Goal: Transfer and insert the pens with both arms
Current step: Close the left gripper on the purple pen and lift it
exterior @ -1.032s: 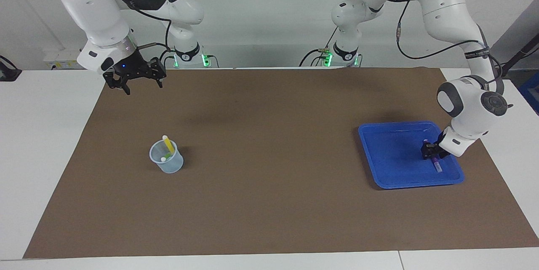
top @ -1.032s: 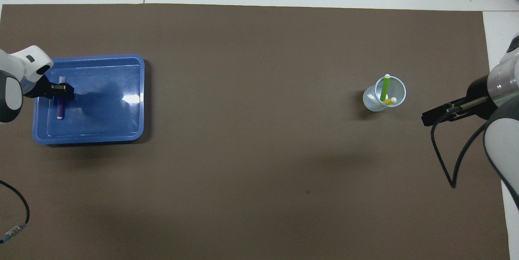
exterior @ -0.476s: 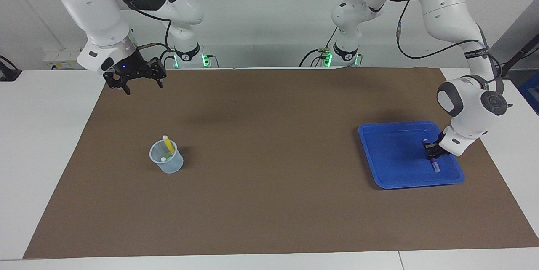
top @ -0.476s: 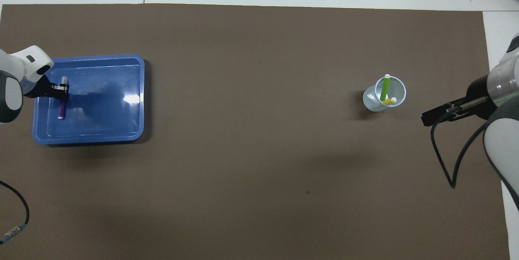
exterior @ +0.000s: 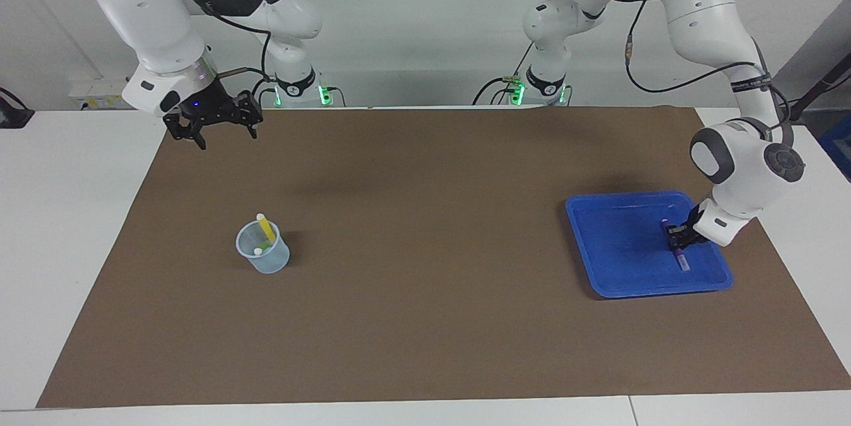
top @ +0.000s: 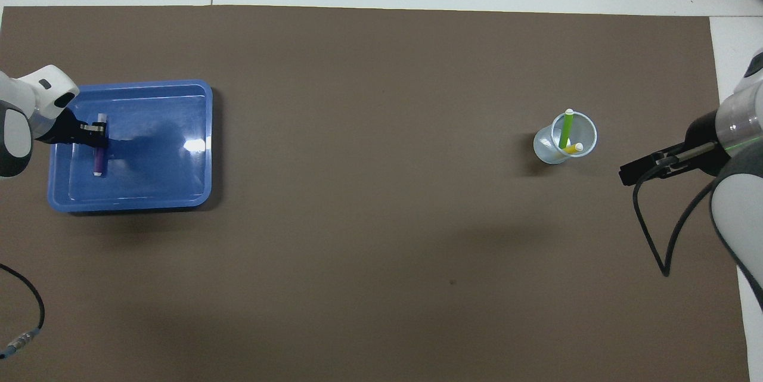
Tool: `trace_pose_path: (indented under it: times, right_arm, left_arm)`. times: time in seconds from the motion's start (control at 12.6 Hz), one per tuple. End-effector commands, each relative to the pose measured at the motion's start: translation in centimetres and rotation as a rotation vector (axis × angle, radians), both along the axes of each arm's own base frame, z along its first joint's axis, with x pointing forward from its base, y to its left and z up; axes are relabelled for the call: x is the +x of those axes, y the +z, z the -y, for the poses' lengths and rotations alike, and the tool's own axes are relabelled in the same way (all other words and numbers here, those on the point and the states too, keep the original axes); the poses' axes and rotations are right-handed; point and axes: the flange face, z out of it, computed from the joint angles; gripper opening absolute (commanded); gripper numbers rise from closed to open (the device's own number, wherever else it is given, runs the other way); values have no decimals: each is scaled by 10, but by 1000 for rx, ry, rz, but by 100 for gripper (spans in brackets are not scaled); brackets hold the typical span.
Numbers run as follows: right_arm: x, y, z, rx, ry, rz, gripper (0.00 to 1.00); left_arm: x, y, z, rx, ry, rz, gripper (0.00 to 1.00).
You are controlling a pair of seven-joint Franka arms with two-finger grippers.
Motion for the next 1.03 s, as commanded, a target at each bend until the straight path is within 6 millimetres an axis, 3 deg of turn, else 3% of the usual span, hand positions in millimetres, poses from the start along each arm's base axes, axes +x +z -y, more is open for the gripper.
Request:
trace_pose_path:
  times: [0.0,0.32,0.4,0.56,0.71,0.95]
  right_arm:
    - [-5,1,-2,-10,-20,8,100]
    - [-5,1,-3,-9,-19,8,100]
    - [-5,0,-5,18,-25,5,100]
    - [-5,0,-6,28,-47,6,100]
    - [-5,0,-8,28,-45,6,100]
    - [-5,0,-9,28,-44,6,100]
  left_arm:
    - [6,22,16,-61,7,-21,0]
    - [1,32,33,-260,120,-116,0]
    - [3,41,39,-265,150,-145,0]
    - [-4,39,50,-297,187,-215,0]
    - [-18,42,69,-396,411,-392,0]
    - [-25,46,100,-438,483,-478,0]
